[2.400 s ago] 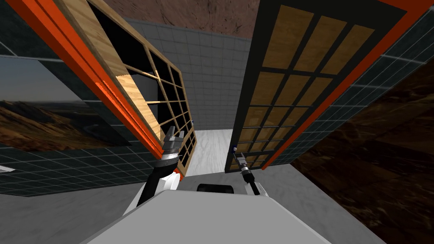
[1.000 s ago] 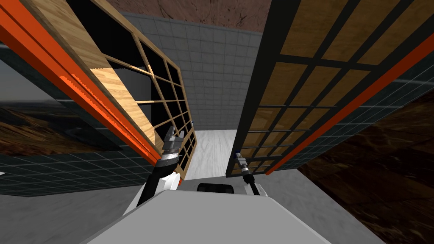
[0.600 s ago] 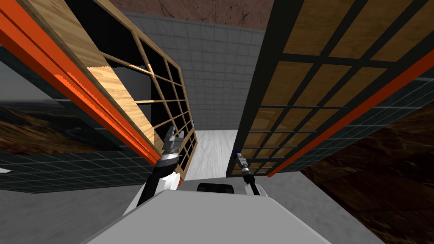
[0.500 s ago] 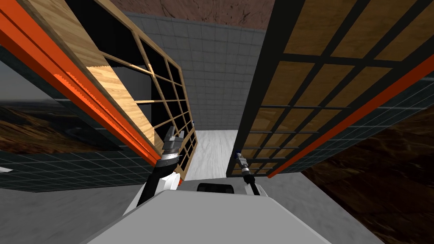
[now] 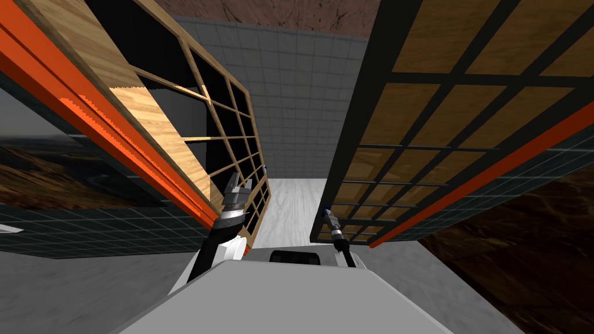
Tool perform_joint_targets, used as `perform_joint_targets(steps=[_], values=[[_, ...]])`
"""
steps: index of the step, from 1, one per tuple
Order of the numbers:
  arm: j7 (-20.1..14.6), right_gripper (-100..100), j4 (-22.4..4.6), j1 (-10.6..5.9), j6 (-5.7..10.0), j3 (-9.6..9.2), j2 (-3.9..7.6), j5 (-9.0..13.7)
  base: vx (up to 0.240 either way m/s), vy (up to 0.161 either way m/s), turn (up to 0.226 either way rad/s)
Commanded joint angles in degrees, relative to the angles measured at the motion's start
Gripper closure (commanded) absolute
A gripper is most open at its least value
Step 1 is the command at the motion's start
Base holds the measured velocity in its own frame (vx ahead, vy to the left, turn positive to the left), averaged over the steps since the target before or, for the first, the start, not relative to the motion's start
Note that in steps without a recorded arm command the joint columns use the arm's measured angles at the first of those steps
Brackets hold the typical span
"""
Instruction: Push the door open
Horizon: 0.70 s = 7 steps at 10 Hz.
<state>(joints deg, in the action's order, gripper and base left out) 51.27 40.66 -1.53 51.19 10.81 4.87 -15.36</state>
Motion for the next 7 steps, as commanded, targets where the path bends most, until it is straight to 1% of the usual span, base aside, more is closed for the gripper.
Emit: perform_joint_targets(steps=[1,2,3,4,5,7], values=[[-2.9,100,1.3,0.24,-0.25,0.23,0.52,1.2,0.032,0.001,0.026],[-2.9,100,1.3,0.24,-0.25,0.23,0.52,1.2,0.025,0.003,0.014],[-4.9,100,1.5,0.36,-0.24,0.16,0.56,2.2,0.042,0.003,0.026],[-6.3,100,1.6,0.49,-0.22,0.09,0.59,3.1,0.055,0.001,0.053],[-7.0,100,1.6,0.49,-0.22,0.09,0.59,3.1,0.040,0.000,0.016],[-10.6,100,2.0,0.78,-0.18,-0.06,0.64,5.3,0.052,-0.003,0.037]])
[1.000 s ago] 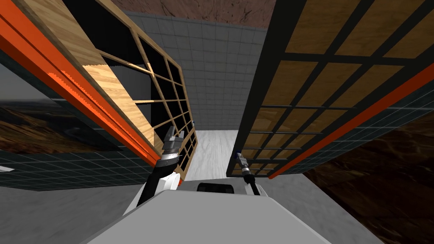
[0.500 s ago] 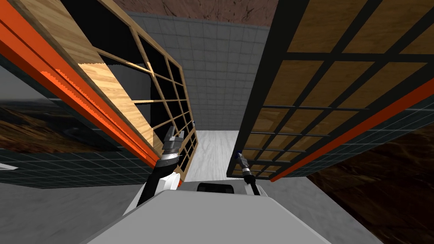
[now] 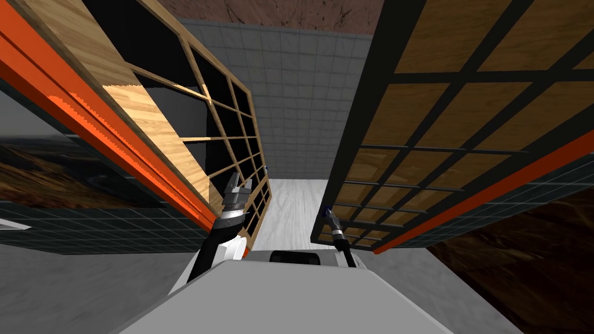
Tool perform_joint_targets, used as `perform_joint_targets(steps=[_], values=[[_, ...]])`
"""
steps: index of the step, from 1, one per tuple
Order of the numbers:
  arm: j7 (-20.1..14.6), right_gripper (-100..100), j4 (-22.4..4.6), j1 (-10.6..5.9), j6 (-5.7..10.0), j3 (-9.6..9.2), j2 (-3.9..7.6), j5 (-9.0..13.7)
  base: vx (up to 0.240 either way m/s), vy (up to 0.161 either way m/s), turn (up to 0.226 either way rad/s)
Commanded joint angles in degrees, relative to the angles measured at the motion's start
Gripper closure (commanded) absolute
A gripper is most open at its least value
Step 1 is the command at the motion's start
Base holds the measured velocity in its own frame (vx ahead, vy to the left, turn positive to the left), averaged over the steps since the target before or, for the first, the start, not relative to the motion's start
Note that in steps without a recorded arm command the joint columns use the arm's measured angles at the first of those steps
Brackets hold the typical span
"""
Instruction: Push the door open
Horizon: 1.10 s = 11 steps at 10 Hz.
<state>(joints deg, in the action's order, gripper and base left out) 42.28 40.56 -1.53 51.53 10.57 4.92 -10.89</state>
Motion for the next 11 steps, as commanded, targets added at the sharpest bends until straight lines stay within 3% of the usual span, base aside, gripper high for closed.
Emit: perform_joint_targets(steps=[1,6,9,10,11], values=[[-2.5,100,2.1,0.78,-0.52,0.18,0.59,0.8,0.048,-0.011,0.026],[-7.1,100,2.5,1.07,-0.48,0.03,0.63,2.9,0.033,-0.004,0.020],[-11.7,100,2.9,1.39,-0.43,-0.14,0.63,5.3,0.040,-0.007,0.013],[-8.3,-100,1.6,0.40,0.01,-0.17,0.64,4.1,-0.007,-0.007,-0.078],[-7.1,-100,1.3,0.19,-0.06,-0.19,0.60,3.8,-0.042,0.005,-0.094]])
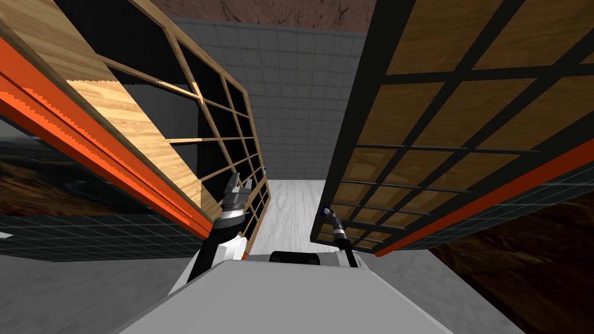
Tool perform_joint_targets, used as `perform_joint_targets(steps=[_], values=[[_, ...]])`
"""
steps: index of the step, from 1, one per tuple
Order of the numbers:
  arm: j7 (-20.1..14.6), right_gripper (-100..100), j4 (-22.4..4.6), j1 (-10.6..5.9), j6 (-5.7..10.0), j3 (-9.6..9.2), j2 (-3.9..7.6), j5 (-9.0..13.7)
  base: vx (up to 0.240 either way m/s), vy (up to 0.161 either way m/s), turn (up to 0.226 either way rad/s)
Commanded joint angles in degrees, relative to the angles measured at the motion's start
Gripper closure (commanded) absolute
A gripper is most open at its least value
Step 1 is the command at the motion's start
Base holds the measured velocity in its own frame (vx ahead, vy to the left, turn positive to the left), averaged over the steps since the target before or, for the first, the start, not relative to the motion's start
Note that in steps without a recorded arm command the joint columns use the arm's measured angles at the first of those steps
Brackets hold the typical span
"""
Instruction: Push the door open
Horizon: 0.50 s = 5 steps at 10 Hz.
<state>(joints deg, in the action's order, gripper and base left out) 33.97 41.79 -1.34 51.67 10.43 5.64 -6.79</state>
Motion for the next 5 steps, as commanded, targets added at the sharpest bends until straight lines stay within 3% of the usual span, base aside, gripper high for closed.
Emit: perform_joint_targets(steps=[1,5], values=[[2.5,-100,-0.1,-0.24,-0.29,-0.09,-0.18,-0.6,-0.052,0.016,-0.064],[9.1,-100,-1.5,-1.54,-0.73,-0.25,-0.66,-2.6,-0.051,0.005,-0.094]])
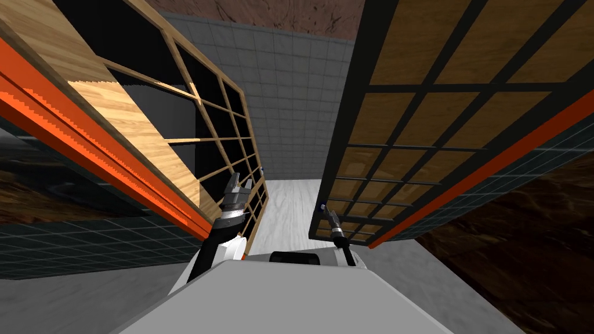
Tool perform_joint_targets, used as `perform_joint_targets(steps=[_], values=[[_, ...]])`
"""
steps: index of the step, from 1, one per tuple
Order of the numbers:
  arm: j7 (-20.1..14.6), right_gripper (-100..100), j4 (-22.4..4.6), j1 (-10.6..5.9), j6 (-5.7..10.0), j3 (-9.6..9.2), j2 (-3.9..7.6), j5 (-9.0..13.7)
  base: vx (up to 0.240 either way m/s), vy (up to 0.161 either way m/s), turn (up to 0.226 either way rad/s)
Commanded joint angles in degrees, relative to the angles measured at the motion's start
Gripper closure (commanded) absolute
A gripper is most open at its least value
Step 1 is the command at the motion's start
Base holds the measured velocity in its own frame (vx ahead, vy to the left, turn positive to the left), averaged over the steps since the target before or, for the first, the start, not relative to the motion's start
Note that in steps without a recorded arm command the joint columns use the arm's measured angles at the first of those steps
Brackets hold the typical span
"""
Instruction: Push the door open
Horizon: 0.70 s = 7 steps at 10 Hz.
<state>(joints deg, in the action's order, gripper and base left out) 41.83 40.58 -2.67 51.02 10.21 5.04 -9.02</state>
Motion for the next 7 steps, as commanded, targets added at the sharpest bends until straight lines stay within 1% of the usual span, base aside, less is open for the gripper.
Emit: perform_joint_targets(steps=[1,2,3,4,6,7], values=[[1.8,-100,-0.2,-0.21,-0.07,-0.03,-0.06,-0.3,-0.035,0.004,-0.031],[4.0,-100,-0.6,-0.61,-0.21,-0.08,-0.26,-0.9,-0.033,0.004,-0.069],[5.4,-100,-1.0,-1.01,-0.34,-0.13,-0.47,-1.5,-0.050,0.006,-0.125],[6.2,-100,-1.0,-1.01,-0.34,-0.13,-0.47,-1.5,-0.039,0.005,-0.041],[9.9,-100,-1.9,-1.86,-0.63,-0.23,-1.03,-2.8,-0.046,0.006,-0.100],[10.8,-100,-1.9,-1.86,-0.63,-0.23,-1.03,-2.8,-0.045,0.000,-0.045]])
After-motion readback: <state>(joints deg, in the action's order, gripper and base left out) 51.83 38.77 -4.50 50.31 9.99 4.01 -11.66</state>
